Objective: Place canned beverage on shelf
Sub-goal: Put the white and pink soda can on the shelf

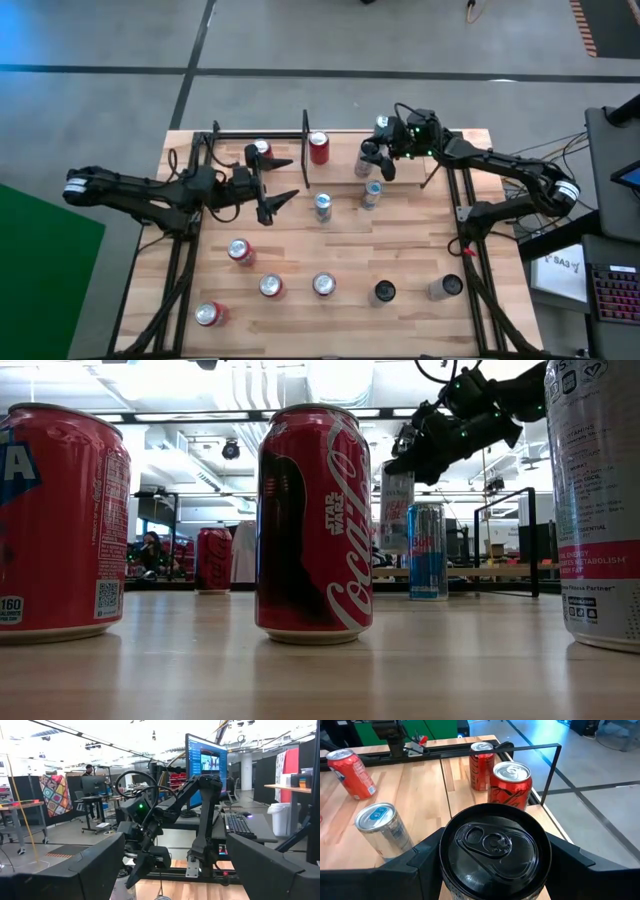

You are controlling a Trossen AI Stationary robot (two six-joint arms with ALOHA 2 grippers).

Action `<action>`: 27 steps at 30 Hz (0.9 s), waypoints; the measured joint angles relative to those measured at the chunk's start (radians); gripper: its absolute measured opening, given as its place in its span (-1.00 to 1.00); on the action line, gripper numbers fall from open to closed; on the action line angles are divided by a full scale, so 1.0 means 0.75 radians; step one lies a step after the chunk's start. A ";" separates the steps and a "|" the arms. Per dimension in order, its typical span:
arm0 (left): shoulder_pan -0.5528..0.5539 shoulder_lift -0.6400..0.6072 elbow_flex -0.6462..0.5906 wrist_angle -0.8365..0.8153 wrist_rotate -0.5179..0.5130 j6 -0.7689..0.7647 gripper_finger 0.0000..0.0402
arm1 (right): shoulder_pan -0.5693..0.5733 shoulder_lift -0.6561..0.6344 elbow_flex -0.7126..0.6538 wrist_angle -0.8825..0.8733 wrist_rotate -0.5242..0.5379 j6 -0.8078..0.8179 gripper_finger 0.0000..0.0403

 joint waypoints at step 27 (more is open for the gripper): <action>0.001 0.022 -0.001 0.005 -0.001 0.000 0.66 | 0.065 0.112 -0.007 0.081 0.114 0.024 0.23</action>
